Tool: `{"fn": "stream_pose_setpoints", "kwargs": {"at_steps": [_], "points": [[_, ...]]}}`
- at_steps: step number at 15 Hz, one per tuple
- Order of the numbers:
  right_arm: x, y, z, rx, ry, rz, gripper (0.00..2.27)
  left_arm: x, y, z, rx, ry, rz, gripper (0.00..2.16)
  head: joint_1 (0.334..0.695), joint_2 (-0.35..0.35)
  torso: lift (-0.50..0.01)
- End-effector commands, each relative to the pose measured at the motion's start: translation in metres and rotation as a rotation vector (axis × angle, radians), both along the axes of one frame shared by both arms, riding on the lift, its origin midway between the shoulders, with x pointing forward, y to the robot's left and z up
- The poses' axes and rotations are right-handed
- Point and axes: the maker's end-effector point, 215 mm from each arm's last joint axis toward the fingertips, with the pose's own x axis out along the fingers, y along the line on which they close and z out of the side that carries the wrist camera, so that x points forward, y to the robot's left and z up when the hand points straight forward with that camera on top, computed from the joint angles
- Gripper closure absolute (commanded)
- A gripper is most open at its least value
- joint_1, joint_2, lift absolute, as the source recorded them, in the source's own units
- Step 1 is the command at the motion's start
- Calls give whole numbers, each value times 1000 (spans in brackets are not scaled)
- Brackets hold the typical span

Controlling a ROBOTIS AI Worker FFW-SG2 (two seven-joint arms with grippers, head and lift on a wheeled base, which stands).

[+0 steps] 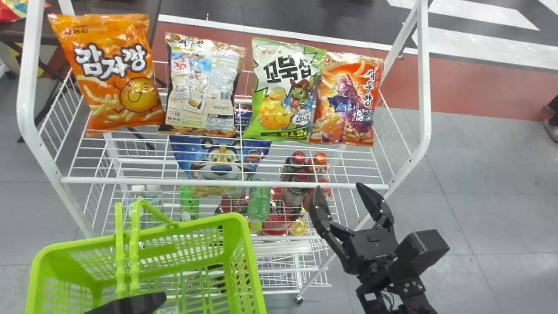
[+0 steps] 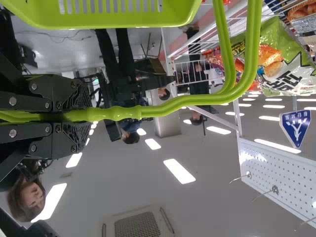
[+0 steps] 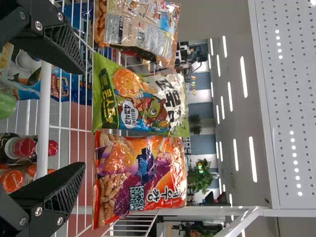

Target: Hold basket handle with left hand then pick Saewookkang with right hand and place into basket

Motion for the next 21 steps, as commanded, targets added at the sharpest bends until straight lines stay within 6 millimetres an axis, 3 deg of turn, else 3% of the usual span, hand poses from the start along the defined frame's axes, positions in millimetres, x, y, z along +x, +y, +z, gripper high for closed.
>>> {"fn": "stream_pose_setpoints", "kwargs": {"at_steps": [1, 6, 14, 18, 21], "points": [[7, 0, 3, -2, -6, -1, 164, -4, -1, -1, -11, 32, -6, 2152, 695, -233, -19], [54, -3, 13, -15, 16, -12, 161, -4, -2, -1, -9, 31, -10, 2152, 695, -226, -19], [131, -45, 14, -44, 119, -80, 154, -4, -4, 2, -7, 21, -19, 2152, 695, -246, -19], [168, -59, 15, -53, 163, -101, 151, -4, -5, 2, -7, 20, -23, 2152, 695, -257, -19], [184, -62, 14, -44, 188, -109, 151, -3, -4, 2, -5, 21, -18, 2152, 695, -263, -19]]}}
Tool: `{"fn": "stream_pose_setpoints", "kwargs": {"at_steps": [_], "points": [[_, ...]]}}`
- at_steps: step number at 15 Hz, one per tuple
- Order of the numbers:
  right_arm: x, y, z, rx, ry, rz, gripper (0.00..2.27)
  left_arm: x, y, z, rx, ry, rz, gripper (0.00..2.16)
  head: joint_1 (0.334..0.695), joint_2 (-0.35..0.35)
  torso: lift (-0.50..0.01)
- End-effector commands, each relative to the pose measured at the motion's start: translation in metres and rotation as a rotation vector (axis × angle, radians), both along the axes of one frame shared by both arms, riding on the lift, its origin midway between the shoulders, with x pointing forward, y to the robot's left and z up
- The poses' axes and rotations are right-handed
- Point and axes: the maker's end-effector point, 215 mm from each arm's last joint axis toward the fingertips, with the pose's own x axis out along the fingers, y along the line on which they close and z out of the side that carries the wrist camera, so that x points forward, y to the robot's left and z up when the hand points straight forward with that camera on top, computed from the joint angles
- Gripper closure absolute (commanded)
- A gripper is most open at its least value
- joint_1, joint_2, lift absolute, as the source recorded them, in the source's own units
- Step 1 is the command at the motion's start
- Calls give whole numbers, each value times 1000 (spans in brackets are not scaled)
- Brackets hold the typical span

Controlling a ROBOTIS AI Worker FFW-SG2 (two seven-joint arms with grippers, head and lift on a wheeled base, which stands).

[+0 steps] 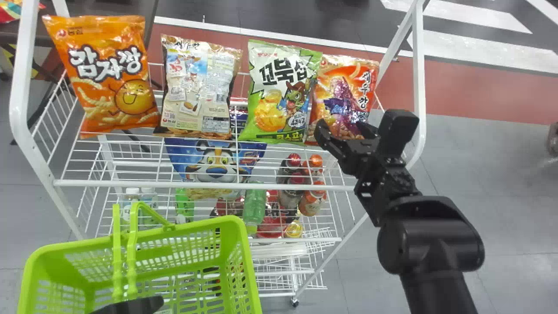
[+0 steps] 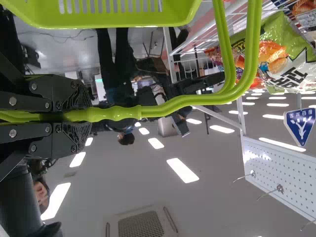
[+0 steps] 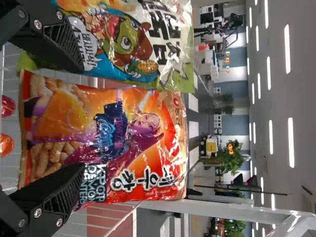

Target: Hold basket handle with left hand then pick Saewookkang with right hand and place into basket

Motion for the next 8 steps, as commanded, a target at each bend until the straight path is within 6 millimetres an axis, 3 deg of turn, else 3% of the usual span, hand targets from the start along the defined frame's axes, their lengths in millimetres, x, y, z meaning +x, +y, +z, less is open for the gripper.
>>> {"fn": "stream_pose_setpoints", "kwargs": {"at_steps": [1, 8], "points": [[13, -4, 1, 6, 9, -8, 151, -3, 0, -1, -8, 31, -5, 2152, 695, -262, -19], [39, -30, -4, -4, 76, -76, 127, -3, 2, 0, -7, 28, -7, 2148, 695, -269, -19]]}}
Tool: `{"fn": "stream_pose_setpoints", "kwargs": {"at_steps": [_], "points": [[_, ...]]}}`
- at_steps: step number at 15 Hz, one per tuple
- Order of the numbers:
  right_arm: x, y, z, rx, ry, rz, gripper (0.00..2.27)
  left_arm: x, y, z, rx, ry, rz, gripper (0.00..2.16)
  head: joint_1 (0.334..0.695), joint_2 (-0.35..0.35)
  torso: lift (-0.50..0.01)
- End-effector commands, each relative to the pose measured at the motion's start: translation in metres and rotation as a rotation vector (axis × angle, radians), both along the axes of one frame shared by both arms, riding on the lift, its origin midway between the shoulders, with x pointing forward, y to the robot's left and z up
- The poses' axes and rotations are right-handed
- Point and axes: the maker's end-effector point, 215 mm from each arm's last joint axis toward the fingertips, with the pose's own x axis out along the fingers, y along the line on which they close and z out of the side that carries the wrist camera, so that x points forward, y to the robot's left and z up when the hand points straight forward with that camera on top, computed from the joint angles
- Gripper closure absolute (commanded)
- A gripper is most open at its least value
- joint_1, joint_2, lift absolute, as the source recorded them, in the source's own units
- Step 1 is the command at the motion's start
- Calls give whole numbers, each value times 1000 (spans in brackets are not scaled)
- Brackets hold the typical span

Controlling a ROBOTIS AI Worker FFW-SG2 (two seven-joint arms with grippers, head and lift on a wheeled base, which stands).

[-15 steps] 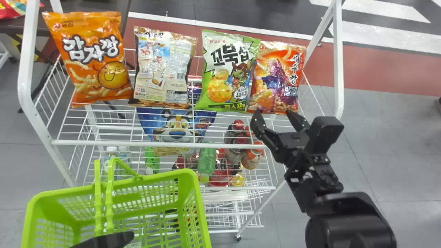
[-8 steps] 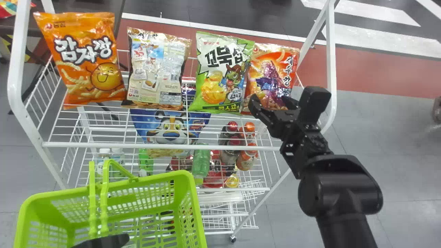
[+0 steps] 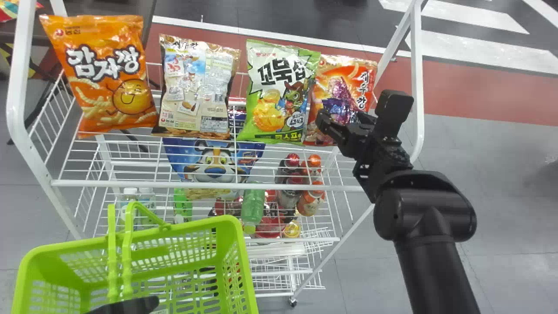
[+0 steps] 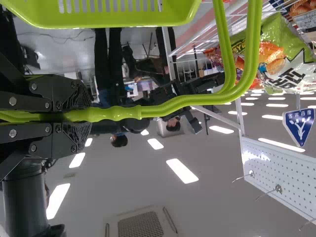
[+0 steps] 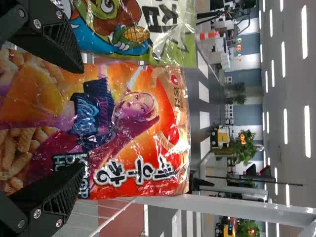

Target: Hold basket handle with left hand then pick Saewookkang with right hand and place into basket

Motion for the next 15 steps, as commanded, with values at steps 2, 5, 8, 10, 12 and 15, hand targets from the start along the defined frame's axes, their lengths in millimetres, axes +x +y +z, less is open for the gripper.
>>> {"fn": "stream_pose_setpoints", "kwargs": {"at_steps": [2, 5, 8, 10, 12, 15], "points": [[11, -10, -8, -16, 58, -17, 113, -4, 0, -1, -9, 32, -7, 2152, 695, -279, -19], [16, -6, -14, -48, 83, -9, 130, -4, -1, 0, -10, 30, -10, 2152, 695, -283, -19], [16, -13, -22, -46, 112, -11, 1018, -4, 0, 0, -11, 29, -10, 2152, 695, -282, -19], [14, -12, -27, -38, 127, -11, 1811, -4, 1, 0, -11, 29, -9, 2152, 695, -285, -19], [9, -15, -30, -42, 134, -22, 2192, -5, -1, 1, -11, 26, -13, 2152, 695, -287, -19], [2, -18, -28, -47, 118, -29, 2243, -5, -2, 1, -11, 25, -16, 2152, 695, -292, -19]]}}
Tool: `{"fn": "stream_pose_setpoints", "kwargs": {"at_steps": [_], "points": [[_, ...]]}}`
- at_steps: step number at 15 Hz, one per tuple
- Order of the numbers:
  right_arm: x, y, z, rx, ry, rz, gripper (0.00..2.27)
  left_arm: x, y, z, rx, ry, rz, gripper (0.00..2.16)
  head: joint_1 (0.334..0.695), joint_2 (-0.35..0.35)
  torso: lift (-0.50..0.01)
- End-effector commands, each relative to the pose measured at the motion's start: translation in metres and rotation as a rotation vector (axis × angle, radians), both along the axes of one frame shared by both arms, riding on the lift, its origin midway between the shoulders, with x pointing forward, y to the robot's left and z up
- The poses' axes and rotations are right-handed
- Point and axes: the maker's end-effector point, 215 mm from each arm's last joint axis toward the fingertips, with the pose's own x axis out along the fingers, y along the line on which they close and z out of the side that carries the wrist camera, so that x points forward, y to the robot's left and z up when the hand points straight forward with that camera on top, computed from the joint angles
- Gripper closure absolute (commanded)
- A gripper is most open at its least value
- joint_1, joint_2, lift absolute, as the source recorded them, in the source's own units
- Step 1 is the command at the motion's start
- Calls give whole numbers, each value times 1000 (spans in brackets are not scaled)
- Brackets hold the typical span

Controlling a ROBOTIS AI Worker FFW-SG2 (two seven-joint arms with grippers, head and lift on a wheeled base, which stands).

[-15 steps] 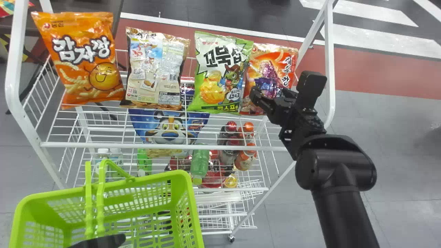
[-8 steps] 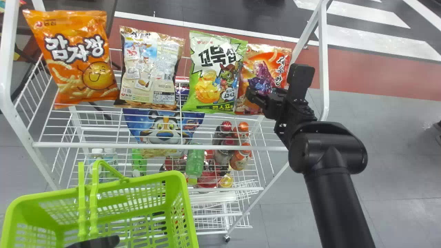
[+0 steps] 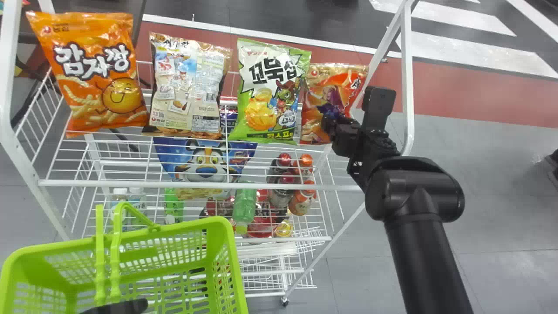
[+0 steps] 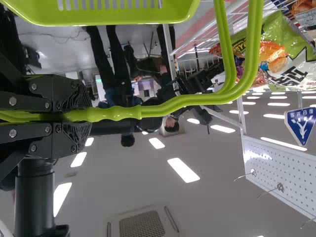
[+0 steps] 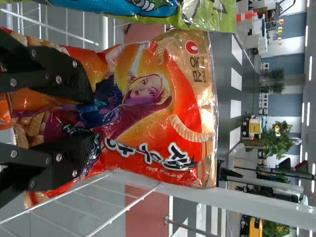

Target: Hold basket handle with left hand then pick Saewookkang with right hand and place into basket

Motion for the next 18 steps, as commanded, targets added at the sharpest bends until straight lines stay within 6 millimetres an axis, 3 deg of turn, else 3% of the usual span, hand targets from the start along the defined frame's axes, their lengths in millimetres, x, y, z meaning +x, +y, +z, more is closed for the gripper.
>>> {"fn": "stream_pose_setpoints", "kwargs": {"at_steps": [1, 5, 8, 18], "points": [[-5, -1, 8, -11, -27, -6, 2243, -3, -1, 0, -8, 29, -8, 2152, 695, -297, -19], [-12, -4, 44, -106, -97, -49, 2243, -3, -1, 0, -7, 30, -8, 2152, 695, -306, -19], [-21, -10, 47, -156, -77, -93, 2243, -3, -1, 0, -7, 30, -8, 2152, 695, -313, -19], [-60, 58, 76, -125, -8, 10, 2243, -2, 1, 0, -9, 28, -1, 2152, 695, -263, -19]]}}
